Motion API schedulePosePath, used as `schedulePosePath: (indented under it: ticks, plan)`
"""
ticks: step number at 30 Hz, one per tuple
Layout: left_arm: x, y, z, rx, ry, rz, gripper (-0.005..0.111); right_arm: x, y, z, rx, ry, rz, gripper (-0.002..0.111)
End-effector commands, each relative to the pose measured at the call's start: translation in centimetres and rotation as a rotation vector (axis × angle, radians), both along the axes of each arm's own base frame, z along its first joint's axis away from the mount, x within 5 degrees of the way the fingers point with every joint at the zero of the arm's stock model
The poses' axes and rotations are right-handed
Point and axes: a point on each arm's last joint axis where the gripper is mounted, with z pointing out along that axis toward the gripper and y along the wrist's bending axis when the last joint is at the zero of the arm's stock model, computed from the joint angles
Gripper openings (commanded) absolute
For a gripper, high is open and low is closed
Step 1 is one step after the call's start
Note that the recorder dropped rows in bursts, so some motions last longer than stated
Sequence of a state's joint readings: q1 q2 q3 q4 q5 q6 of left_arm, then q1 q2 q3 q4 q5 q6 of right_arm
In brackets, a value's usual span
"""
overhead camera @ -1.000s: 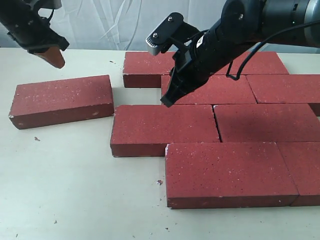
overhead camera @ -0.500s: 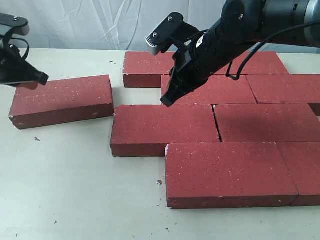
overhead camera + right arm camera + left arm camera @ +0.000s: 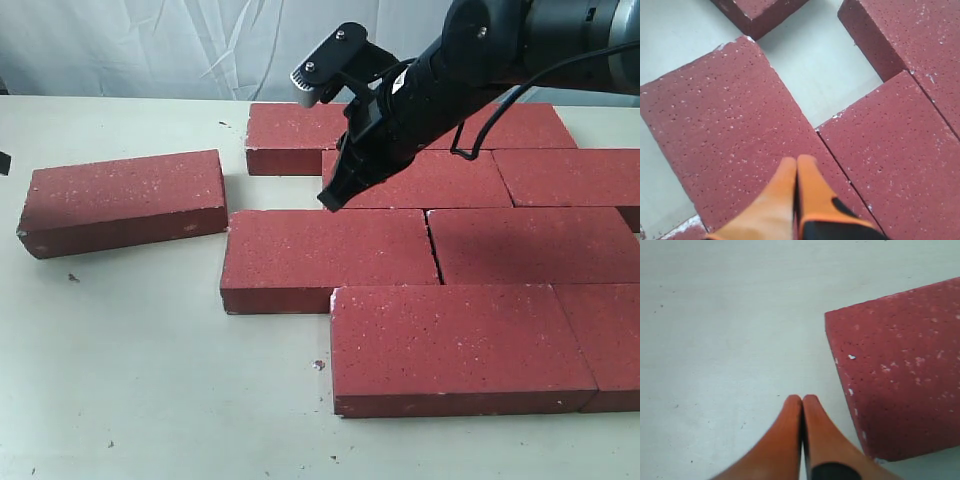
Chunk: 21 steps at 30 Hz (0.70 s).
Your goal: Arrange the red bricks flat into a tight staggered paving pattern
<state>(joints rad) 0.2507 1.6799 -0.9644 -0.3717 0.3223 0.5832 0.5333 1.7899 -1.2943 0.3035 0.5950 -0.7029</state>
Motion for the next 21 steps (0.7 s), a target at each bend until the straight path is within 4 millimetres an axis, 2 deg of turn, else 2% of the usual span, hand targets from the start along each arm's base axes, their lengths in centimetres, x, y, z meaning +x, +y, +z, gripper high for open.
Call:
schedulePosePath:
  ticks: [1, 6, 10, 21]
  plan:
    - [0.7, 1.0, -2.2, 0.0, 0.001, 0.057, 0.0, 0.2, -0.1, 0.0, 0.012, -0.008, -0.012, -0.001]
    - [1.9, 1.4, -4.5, -0.015, 0.02, 0.09, 0.0, 0.3, 0.0, -0.2, 0.024, -0.009, -0.021, -0.001]
    - [3.1, 1.5, -6.1, -0.071, 0.054, 0.118, 0.0, 1.0, 0.3, -1.8, 0.015, -0.008, -0.032, -0.001]
    - [4.6, -1.7, -6.0, -0.074, 0.036, 0.041, 0.0, 1.5, 0.5, -2.3, 0.022, -0.033, -0.045, -0.001]
